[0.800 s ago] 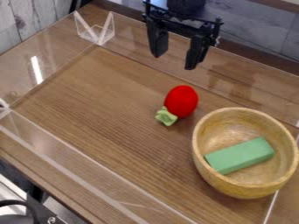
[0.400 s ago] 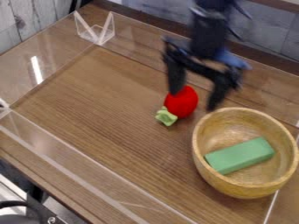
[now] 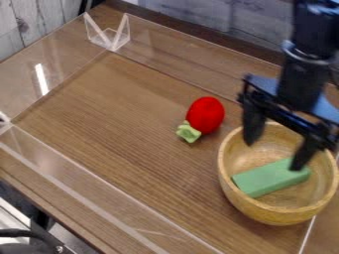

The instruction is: Put the green stick in the brown bowl

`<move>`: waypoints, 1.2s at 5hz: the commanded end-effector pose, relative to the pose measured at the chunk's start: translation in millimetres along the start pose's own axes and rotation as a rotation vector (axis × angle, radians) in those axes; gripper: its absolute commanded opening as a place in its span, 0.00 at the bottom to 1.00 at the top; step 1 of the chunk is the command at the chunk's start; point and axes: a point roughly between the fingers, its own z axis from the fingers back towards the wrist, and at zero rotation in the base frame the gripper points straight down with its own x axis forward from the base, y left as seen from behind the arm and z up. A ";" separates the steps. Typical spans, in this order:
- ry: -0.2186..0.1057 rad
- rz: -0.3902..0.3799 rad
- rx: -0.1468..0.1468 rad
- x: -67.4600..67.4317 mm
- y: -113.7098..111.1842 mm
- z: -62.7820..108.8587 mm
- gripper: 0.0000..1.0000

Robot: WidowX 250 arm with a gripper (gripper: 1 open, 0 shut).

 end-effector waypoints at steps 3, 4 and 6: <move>-0.046 0.145 0.014 23.1 4.0 -26.0 1.00; -0.049 0.152 0.025 23.9 -3.0 -34.5 1.00; -0.079 0.008 0.050 26.5 2.4 -69.5 1.00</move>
